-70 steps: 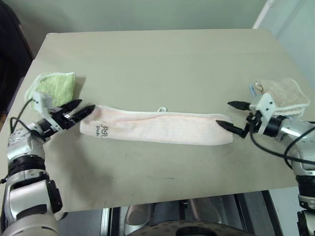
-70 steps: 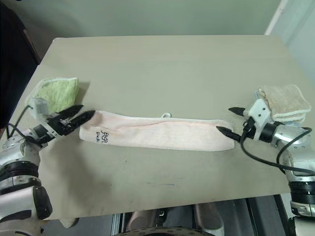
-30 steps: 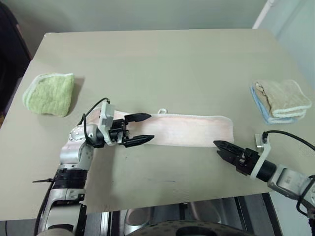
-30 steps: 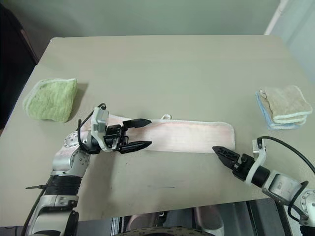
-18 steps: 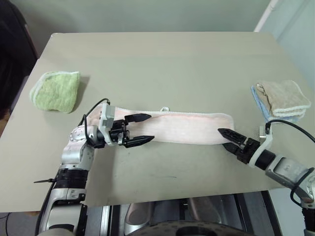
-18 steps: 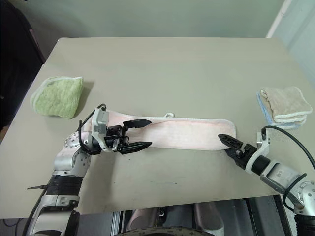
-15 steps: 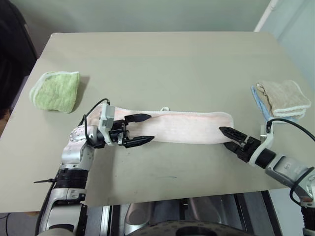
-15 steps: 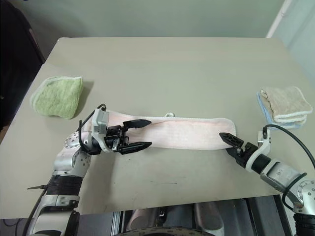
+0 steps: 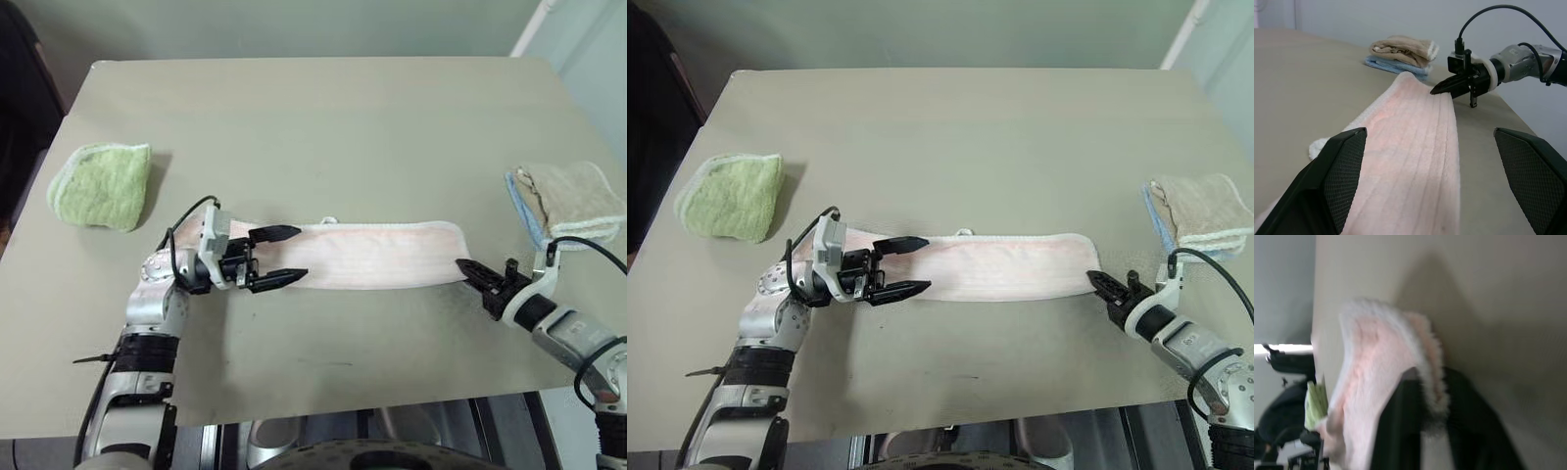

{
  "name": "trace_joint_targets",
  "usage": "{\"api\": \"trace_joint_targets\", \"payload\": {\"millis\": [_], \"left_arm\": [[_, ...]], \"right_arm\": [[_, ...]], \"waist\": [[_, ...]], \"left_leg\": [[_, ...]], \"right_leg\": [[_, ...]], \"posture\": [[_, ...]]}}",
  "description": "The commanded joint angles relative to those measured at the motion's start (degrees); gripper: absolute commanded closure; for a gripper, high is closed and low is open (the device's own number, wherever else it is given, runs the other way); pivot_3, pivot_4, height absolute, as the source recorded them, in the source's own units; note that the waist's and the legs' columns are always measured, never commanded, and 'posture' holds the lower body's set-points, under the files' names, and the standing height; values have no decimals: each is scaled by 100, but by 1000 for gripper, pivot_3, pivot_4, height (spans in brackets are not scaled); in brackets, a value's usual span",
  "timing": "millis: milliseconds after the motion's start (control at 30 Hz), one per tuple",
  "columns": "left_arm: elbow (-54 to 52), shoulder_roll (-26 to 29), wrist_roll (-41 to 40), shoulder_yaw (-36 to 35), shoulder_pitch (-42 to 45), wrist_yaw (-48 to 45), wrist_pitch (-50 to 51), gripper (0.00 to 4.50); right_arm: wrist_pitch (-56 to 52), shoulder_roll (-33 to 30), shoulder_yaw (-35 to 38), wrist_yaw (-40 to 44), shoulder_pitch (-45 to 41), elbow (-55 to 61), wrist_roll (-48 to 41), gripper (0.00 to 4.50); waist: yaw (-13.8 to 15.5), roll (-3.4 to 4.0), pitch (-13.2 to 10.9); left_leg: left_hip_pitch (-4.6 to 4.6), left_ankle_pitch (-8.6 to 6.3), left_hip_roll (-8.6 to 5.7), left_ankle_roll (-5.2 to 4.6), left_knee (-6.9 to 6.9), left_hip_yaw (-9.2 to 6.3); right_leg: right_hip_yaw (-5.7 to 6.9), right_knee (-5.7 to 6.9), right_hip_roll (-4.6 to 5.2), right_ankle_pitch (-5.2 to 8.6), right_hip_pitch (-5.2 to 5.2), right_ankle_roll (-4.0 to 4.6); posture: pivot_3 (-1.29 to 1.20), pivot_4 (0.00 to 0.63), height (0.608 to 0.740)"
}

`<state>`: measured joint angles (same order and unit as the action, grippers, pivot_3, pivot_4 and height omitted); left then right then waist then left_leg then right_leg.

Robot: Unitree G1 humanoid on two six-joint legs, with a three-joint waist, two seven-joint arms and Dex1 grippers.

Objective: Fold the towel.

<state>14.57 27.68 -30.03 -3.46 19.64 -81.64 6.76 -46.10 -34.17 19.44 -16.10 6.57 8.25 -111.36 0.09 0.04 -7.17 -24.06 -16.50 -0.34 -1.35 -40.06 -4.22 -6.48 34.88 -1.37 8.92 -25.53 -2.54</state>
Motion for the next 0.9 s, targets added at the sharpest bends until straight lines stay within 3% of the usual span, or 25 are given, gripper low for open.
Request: {"api": "trace_joint_targets", "payload": {"millis": [33, 300, 667, 900], "left_arm": [[72, -78, 34, -39, 158, 68, -218, 0], [206, -105, 49, -91, 215, 164, -368, 0], [180, -151, 37, -68, 298, 322, -359, 0], [207, -180, 84, -41, 373, 420, -397, 0]], "right_arm": [[64, 120, 306, 388, 286, 11, 257, 4482], [-43, -54, 859, 933, 767, 18, 385, 4482], [-471, -862, 1759, 1672, 862, -274, 455, 4482], [-775, -1190, 1773, 2021, 648, 537, 104, 4482]], "waist": [[1, -1, 1], [97, 1, 0], [114, 3, -1], [105, 13, -6]], "left_leg": [[-1, -4, 0, -5, 0, 1], [1, -32, -2, -30, -3, 7], [6, -41, -9, -37, -2, 29], [8, -38, -9, -40, -5, 30]], "right_leg": [[1, -6, 0, 2, 3, -4], [5, -3, 12, 34, 12, -10], [8, 8, 30, 65, 10, 7], [7, 11, 29, 63, 11, 6]], "posture": [[0, 150, 740], [0, 150, 740], [0, 150, 740], [0, 150, 740]]}}
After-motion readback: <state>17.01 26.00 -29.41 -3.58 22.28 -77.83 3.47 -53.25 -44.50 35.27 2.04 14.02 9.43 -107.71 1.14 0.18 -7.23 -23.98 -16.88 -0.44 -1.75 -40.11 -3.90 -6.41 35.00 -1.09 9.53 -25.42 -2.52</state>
